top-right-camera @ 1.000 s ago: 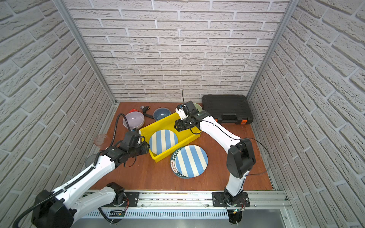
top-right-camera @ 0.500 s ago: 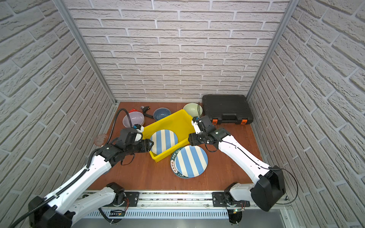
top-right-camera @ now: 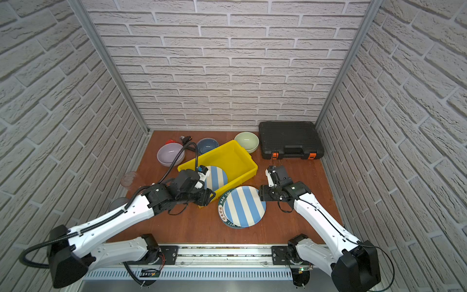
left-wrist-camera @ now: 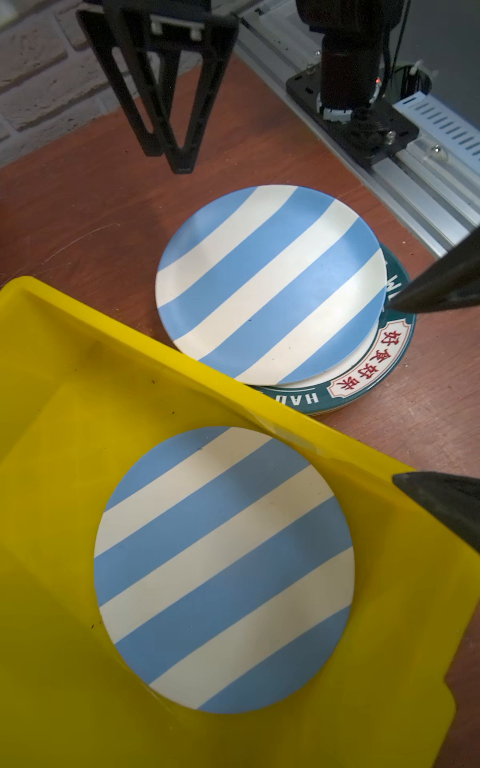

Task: Place the mixed dishes into the plastic bin
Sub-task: 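Move the right gripper back to the remaining striped plate stack, then close the right gripper on the next striped plate's rim while the left steadies the stack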

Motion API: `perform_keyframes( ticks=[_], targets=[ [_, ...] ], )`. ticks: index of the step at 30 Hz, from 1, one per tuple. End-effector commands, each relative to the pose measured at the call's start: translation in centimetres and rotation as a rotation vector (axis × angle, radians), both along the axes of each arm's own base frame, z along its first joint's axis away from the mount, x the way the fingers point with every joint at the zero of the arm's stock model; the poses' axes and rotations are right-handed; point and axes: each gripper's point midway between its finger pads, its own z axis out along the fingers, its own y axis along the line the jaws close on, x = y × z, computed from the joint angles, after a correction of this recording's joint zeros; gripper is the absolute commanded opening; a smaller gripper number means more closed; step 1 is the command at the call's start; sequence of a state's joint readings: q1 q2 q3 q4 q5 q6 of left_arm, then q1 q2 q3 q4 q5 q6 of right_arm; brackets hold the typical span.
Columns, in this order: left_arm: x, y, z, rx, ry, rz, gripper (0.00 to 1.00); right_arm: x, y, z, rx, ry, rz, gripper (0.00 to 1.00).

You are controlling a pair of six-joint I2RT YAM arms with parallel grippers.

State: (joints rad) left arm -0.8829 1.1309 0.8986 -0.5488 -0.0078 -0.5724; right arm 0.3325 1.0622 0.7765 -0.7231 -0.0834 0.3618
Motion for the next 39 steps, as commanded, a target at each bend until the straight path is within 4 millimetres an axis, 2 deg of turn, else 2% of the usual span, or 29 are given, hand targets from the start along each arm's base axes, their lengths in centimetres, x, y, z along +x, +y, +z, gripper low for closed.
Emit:
perform_keyframes(
  ticks=[1, 4, 12, 19, 25, 30, 39],
  targets=[
    [0.8, -1.5, 0.6, -0.008, -0.056, 0.014, 0.59, 0.5, 0.1, -0.3, 0.049, -0.031, -0.021, 0.65],
    [0.4, -2.8, -0.3, 0.011, -0.045, 0.007, 0.57, 0.3, -0.1, -1.5, 0.084, -0.034, -0.046, 0.61],
    [0.1, -5.8, -2.8, 0.094, -0.037, 0.037, 0.54, -0.3, 0.9, -3.3, 0.185, -0.006, -0.057, 0.5],
    [0.2, -7.5, -6.3, 0.162, 0.002, 0.038, 0.54, -0.7, 0.8, -3.7, 0.195, -0.008, -0.065, 0.42],
    [0.1, -8.6, -8.2, 0.214, 0.034, 0.026, 0.53, -1.1, 1.2, -4.4, 0.223, 0.009, -0.06, 0.38],
    [0.1, -8.7, -9.1, 0.243, 0.058, 0.046, 0.52, -1.4, 1.3, -5.0, 0.231, 0.024, -0.057, 0.35],
    [-0.3, -8.0, -10.7, 0.298, 0.104, 0.073, 0.51, -1.9, 1.1, -4.9, 0.232, 0.015, -0.063, 0.31]
  ],
)
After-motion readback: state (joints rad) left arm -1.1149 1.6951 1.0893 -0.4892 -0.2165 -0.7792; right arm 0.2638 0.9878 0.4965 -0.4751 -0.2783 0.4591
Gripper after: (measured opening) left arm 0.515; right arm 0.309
